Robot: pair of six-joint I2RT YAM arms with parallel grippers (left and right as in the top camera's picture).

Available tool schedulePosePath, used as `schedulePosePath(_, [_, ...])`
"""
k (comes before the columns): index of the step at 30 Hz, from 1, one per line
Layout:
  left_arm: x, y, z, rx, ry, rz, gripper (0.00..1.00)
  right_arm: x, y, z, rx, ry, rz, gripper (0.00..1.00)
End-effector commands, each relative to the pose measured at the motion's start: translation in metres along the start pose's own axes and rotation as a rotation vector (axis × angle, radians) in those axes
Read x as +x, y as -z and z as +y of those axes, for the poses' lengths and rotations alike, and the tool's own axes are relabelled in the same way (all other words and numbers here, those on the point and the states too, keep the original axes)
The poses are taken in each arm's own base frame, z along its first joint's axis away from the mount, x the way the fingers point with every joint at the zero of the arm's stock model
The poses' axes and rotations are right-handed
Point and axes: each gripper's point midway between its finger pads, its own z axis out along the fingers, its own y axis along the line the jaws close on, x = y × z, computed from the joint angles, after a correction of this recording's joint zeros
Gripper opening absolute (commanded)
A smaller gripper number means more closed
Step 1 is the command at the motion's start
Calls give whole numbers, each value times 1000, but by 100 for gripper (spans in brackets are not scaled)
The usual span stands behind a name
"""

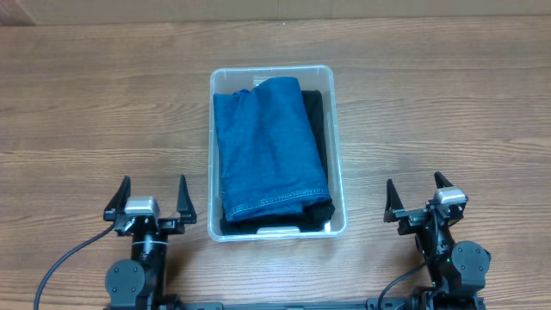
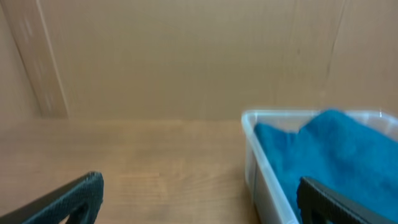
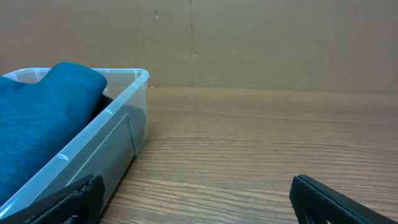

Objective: Pack container

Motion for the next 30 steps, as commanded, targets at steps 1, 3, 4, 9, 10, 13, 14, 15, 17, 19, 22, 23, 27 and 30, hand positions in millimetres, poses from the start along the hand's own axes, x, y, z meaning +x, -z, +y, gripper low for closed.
schedulePosePath(1, [39, -6, 2, -3, -43, 40, 100, -4, 1, 1, -1, 7, -14, 100])
schedulePosePath(3, [53, -5, 2, -1, -45, 99, 100, -4, 1, 1, -1, 7, -14, 100])
schedulePosePath(4, [54, -5, 2, -1, -44, 105, 100, -4, 1, 1, -1, 7, -14, 100])
schedulePosePath(9, [54, -5, 2, -1, -44, 106, 100, -4, 1, 1, -1, 7, -14, 100])
schedulePosePath(10, [54, -5, 2, -1, -44, 106, 100, -4, 1, 1, -1, 7, -14, 100])
schedulePosePath(13, [54, -5, 2, -1, -44, 106, 100, -4, 1, 1, -1, 7, -14, 100])
schedulePosePath(14, [54, -5, 2, -1, -44, 106, 100, -4, 1, 1, -1, 7, -14, 100])
schedulePosePath(15, [54, -5, 2, -1, -44, 106, 100, -4, 1, 1, -1, 7, -14, 100])
schedulePosePath(17, [54, -5, 2, -1, -44, 106, 100, -4, 1, 1, -1, 7, -14, 100])
schedulePosePath(19, [54, -5, 2, -1, -44, 106, 100, -4, 1, 1, -1, 7, -14, 100])
schedulePosePath(22, [54, -5, 2, -1, -44, 106, 100, -4, 1, 1, -1, 7, -14, 100])
schedulePosePath(23, [54, -5, 2, -1, -44, 106, 100, -4, 1, 1, -1, 7, -14, 100])
schedulePosePath(27, [54, -5, 2, -1, -44, 106, 100, -4, 1, 1, -1, 7, -14, 100])
schedulePosePath(30, [54, -5, 2, -1, -44, 106, 100, -4, 1, 1, -1, 7, -14, 100])
